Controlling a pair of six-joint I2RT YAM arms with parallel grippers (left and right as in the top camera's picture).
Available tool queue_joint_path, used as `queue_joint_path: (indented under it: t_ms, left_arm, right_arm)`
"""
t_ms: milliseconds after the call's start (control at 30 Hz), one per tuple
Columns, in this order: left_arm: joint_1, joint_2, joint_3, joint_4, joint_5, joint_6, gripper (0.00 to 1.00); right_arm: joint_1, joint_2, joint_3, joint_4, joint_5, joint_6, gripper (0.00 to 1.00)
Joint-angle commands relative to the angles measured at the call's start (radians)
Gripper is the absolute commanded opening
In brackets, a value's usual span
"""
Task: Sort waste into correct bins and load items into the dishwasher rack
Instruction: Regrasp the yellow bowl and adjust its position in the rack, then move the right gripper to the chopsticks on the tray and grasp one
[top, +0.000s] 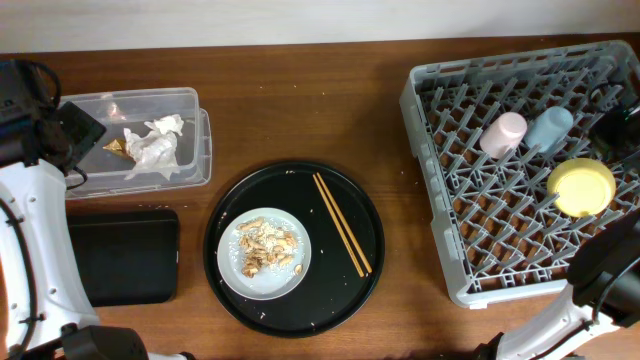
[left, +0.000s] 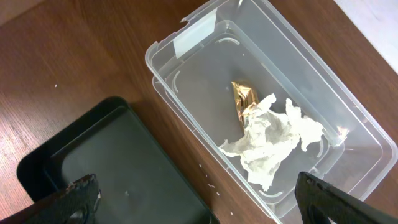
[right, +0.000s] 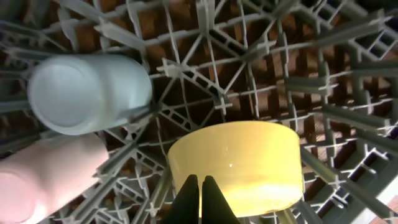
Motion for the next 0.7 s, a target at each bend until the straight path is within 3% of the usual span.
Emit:
queue_joint_path:
  t_ms: [0, 200, 300, 333, 367, 400, 467, 667]
  left_arm:
    - [0.006, -0.011, 0.011, 0.002, -0.006, -0.005, 0.99]
    - [0.006, -0.011, 0.011, 0.002, -0.006, -0.005, 0.99]
    - [0.006, -0.011, 0.011, 0.002, -0.007, -0.005, 0.99]
    - [0.006, -0.011, 0.011, 0.002, -0.006, -0.005, 0.99]
    - [0.006, -0.011, 0.011, 0.002, -0.007, -0.005, 0.99]
    - [0.006, -0.011, 0.011, 0.002, -0.006, -0.005, 0.99]
    - [0.006, -0.011, 0.011, 0.002, -0.007, -0.006, 0.99]
    - [0.006, -0.011, 0.011, 0.002, -0.006, -0.005, 0.99]
  right_arm:
    - [-0.003, 0.005, 0.113, -0.052, 0.012, 0.008, 0.04]
    - [0.035, -0.033, 0.27, -0.169, -0.293, -0.05, 0.05]
    - [0.128, -0.101, 0.272, -0.205, -0.326, -0.075, 0.06]
    - [0.185, -0.127, 0.272, -0.222, -0.326, -0.104, 0.11]
    - [0.237, -0.14, 0.272, -0.235, -0.326, -0.135, 0.24]
    - [0.291, -0.145, 0.272, -0.254, -0.325, -0.172, 0.48]
    - [0.378, -0.142, 0.266, -0.296, -0.326, -0.212, 0.66]
    - [0.688, -0.122, 0.108, -0.307, -0.324, -0.354, 0.67]
